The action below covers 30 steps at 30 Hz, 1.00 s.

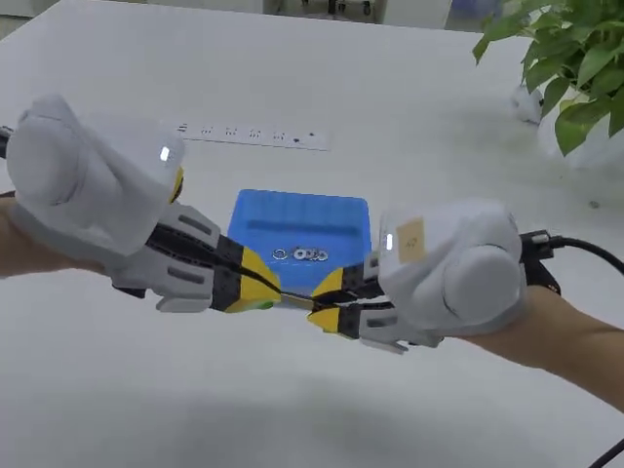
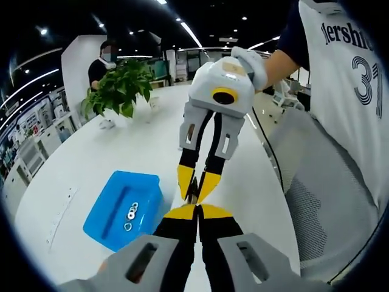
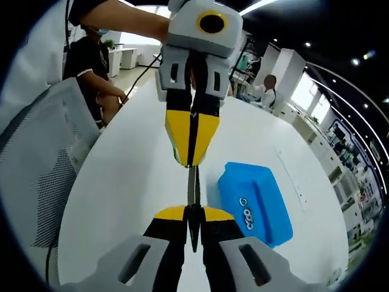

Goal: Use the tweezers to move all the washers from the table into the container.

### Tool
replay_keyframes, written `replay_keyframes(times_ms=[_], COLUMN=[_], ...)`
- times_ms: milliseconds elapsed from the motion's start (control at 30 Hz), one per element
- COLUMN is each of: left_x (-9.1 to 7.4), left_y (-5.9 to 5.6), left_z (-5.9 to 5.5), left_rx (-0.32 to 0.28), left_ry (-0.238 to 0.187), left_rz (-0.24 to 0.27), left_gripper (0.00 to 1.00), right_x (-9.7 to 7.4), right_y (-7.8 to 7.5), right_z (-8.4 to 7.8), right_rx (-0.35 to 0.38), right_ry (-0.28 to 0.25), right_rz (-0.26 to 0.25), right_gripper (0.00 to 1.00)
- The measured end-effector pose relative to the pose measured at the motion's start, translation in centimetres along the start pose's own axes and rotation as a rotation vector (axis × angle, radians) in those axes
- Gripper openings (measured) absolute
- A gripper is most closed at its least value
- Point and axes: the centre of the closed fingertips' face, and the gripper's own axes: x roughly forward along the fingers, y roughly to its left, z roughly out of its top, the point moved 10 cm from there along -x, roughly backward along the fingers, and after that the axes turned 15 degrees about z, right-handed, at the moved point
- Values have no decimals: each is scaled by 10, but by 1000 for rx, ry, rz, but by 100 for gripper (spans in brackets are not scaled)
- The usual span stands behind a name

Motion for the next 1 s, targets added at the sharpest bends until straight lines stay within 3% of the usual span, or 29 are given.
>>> replay_keyframes(times_ms=[67, 100, 167, 233, 433, 633, 867, 900, 1000], left_x=[5, 7, 10, 14, 29, 42, 46, 45, 46], left_y=[-2, -2, 0, 0, 3, 4, 7, 7, 7], left_z=[-7, -10, -15, -18, -33, -38, -38, -39, -40], left_rx=[-2, -5, -37, -40, -62, -57, -64, -89, -70], left_ry=[17, 18, 24, 27, 76, 99, 99, 104, 114], left_rz=[3, 9, 15, 20, 20, 7, -9, -34, -47], left_gripper=[4, 4, 4, 4, 4, 4, 6, 7, 9], right_x=[4, 6, 12, 17, 25, 24, 25, 25, 26], right_y=[1, 2, 7, 11, 9, 4, 3, 3, 3], right_z=[-4, -8, -14, -20, -28, -31, -29, -29, -28], right_rx=[-8, -49, -80, -92, -87, -104, -232, -242, -253], right_ry=[19, 66, 104, 122, 116, 121, 160, 163, 165], right_rz=[5, 17, 40, 55, 52, 48, 34, 34, 35], right_gripper=[9, 9, 8, 8, 7, 7, 7, 7, 7])
